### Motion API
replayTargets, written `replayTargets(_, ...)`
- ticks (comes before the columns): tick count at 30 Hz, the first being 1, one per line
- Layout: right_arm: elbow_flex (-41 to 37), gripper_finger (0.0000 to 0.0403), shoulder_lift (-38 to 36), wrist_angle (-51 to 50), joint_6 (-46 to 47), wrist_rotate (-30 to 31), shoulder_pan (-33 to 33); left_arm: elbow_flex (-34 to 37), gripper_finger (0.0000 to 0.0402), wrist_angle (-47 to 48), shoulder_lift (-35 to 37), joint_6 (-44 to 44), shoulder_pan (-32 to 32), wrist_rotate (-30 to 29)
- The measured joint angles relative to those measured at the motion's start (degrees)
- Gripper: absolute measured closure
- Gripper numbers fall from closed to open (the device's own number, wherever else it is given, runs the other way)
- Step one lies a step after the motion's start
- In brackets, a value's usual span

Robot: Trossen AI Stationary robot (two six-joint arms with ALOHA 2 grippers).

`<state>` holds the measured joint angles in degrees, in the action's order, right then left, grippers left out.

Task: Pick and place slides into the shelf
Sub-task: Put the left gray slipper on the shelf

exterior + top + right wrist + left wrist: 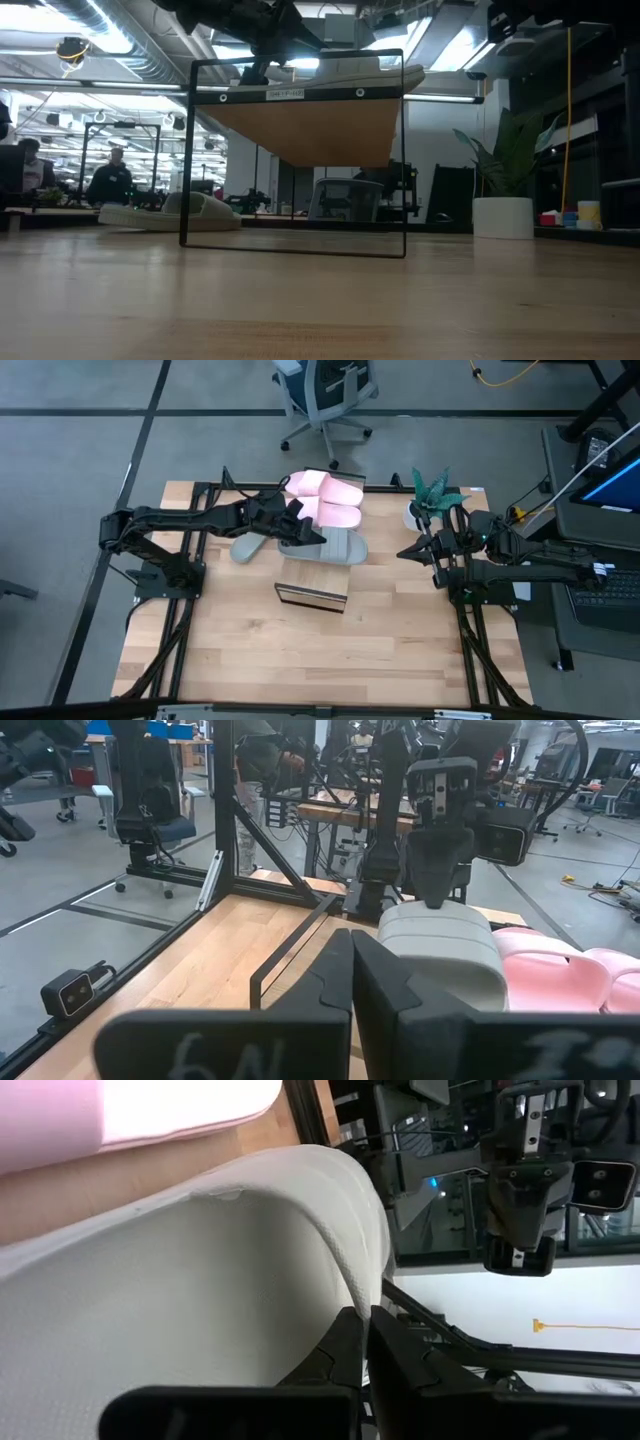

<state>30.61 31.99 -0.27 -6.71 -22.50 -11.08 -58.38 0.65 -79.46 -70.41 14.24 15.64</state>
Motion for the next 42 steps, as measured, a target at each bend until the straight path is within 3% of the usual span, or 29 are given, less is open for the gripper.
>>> replayTargets(10, 0.00, 0.0398, 0.02, 0.02, -1.06, 0.04, 0.00, -3.84, 0.0401, 6.64, -0.04, 1.51, 0.17, -0.04)
replayTargets(25, 0.07, 0.0398, 0.15, 0.00, -0.89, 0.02, -0.06, -4.17, 0.0401, 3.15, -5.62, 2.09, 1.40, 4.90)
replayTargets(42, 0.07, 0.0398, 0.15, -0.03, -1.28, 0.02, -0.06, -6.35, 0.0401, 4.99, -5.70, 4.09, 1.99, 5.06)
